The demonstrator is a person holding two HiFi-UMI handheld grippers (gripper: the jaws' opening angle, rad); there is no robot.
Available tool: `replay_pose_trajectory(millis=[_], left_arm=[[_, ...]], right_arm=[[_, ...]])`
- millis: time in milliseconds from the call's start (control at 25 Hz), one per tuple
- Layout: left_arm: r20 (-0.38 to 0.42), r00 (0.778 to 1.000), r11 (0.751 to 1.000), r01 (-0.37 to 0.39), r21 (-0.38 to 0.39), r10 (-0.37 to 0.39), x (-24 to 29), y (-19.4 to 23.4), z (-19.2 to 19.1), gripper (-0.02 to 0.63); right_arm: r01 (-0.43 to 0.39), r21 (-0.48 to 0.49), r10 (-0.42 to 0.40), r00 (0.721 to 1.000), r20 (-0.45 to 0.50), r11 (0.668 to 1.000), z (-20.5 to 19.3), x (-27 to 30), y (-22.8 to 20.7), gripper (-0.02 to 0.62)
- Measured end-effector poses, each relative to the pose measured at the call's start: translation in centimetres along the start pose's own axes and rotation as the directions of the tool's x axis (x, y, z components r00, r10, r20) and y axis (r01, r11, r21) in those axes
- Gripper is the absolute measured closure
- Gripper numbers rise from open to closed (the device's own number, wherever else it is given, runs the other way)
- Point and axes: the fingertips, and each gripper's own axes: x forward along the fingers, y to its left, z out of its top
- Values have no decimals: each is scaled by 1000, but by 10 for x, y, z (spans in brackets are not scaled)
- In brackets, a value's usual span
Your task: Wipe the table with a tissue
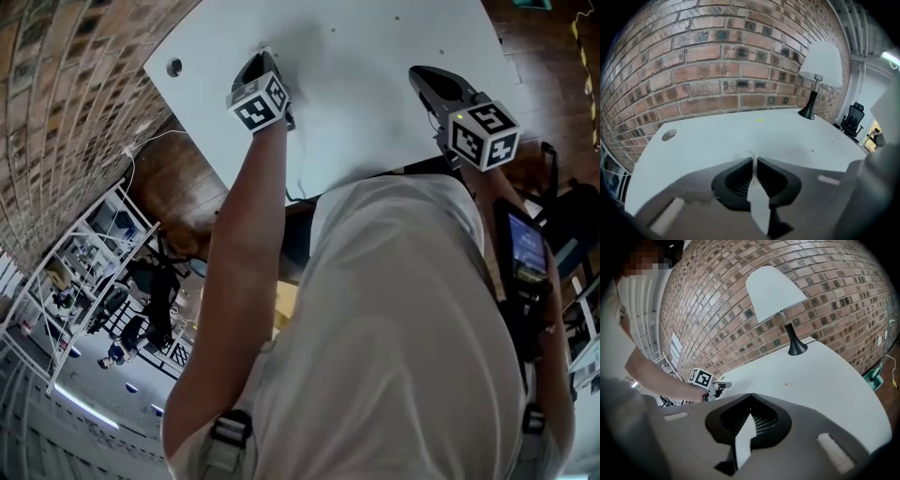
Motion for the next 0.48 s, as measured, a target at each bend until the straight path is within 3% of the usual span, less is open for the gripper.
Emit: replay_pose_trajectory(millis=[200,480], left_arm=[[13,1000,1000,-18,-19,18,-1,-3,1,572],[30,1000,999,12,-53,-10,-4,-10,-6,572]], right_arm=[[1,2,-1,1000,11,1000,5,1,-1,588],[1,9,-1,1000,10,1000,3,1,-1,588]])
